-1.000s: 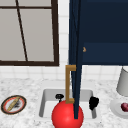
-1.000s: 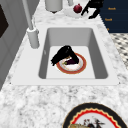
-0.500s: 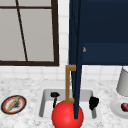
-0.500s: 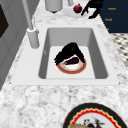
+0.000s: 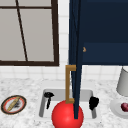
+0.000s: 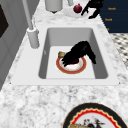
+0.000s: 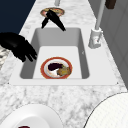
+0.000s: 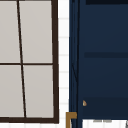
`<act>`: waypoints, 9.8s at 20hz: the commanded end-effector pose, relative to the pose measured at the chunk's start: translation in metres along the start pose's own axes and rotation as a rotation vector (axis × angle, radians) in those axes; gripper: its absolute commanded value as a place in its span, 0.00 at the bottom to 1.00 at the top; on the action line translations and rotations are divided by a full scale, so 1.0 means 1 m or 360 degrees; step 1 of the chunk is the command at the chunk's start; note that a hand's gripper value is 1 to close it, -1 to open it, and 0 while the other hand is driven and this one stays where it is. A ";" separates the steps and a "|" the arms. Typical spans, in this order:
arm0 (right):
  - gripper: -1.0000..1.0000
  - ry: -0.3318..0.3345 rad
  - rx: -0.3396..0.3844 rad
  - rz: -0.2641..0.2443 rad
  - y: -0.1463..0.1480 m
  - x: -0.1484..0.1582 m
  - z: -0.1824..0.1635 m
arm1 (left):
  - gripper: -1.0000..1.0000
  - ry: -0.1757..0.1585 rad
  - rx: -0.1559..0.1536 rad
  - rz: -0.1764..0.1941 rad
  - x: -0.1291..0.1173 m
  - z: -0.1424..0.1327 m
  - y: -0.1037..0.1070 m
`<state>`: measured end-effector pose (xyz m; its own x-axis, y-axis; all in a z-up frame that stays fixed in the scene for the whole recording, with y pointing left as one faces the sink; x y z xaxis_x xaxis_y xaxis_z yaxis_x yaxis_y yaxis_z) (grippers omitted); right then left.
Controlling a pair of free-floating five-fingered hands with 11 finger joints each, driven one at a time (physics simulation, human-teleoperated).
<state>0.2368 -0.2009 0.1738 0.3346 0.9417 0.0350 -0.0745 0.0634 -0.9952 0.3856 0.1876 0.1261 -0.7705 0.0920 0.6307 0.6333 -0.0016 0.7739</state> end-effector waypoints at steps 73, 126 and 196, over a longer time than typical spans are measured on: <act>0.00 -0.0142 0.0137 -0.0004 -0.026 -0.107 -0.062 | 0.50 0.0082 -0.0035 -0.0063 0.254 0.016 -0.062; 0.00 -0.0166 0.0869 0.0210 0.021 -0.291 -0.217 | 0.50 0.0083 -0.0032 -0.0066 0.254 0.016 -0.062; 1.00 -0.0264 0.1041 0.0216 -0.271 -0.275 -0.058 | 0.50 0.0083 -0.0032 -0.0066 0.254 0.016 -0.062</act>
<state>0.2243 -0.5094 0.4081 0.1492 0.9886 -0.0190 -0.6512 0.0838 -0.7543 0.1514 0.2270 0.2372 -0.7992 0.0402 0.5997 0.5995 -0.0192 0.8001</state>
